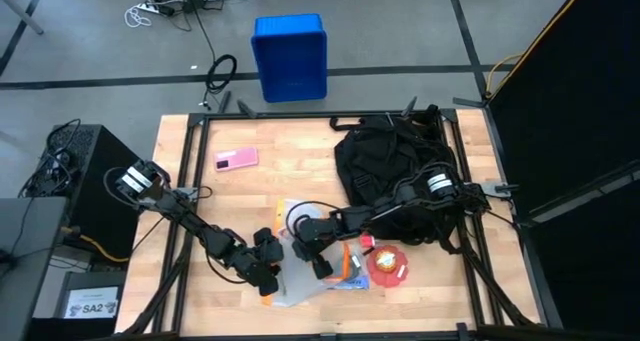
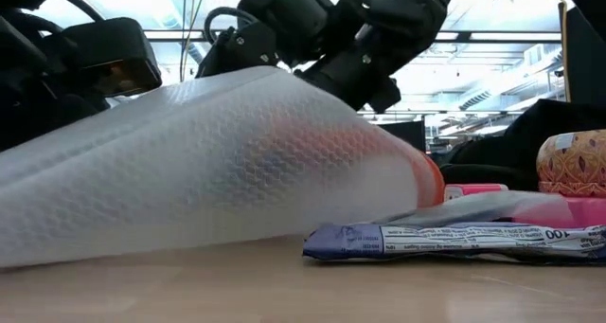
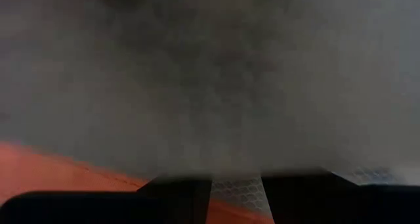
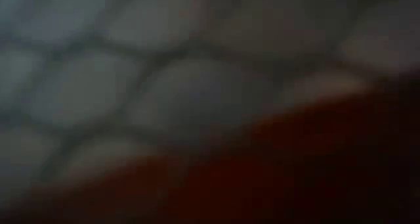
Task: Unpack backpack
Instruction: Remove the pen from the zip bag
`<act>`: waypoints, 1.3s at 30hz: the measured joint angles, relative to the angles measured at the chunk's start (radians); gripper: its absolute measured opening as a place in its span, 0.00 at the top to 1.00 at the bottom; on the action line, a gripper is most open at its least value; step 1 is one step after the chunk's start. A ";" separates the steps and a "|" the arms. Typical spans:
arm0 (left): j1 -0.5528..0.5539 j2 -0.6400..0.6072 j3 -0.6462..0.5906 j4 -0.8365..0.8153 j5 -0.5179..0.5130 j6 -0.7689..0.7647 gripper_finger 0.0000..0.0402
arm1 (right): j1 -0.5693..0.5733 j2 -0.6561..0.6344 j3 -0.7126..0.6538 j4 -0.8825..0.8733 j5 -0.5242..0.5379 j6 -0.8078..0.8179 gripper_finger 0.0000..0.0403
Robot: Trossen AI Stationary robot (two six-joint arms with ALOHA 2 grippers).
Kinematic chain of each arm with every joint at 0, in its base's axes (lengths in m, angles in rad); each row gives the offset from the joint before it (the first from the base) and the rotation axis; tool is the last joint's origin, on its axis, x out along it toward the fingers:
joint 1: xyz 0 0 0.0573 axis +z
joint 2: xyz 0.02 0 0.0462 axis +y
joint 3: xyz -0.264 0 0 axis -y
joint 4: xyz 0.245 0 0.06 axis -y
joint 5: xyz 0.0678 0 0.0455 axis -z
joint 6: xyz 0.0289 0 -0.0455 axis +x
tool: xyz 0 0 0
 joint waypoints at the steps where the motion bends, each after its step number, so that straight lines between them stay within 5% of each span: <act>1: 0.002 0.000 0.000 -0.002 0.001 0.000 0.75 | 0.000 0.003 0.001 -0.001 -0.003 -0.001 0.55; 11: 0.004 -0.001 0.002 -0.023 -0.012 -0.002 0.75 | 0.002 0.005 0.000 -0.040 -0.015 -0.017 0.96; 32: 0.003 -0.003 0.003 -0.117 -0.023 -0.088 0.75 | 0.075 -0.187 -0.009 -0.415 0.131 0.084 1.00; 39: 0.003 -0.003 0.002 -0.119 -0.023 -0.090 0.75 | 0.169 -0.277 -0.008 -0.568 0.319 0.170 1.00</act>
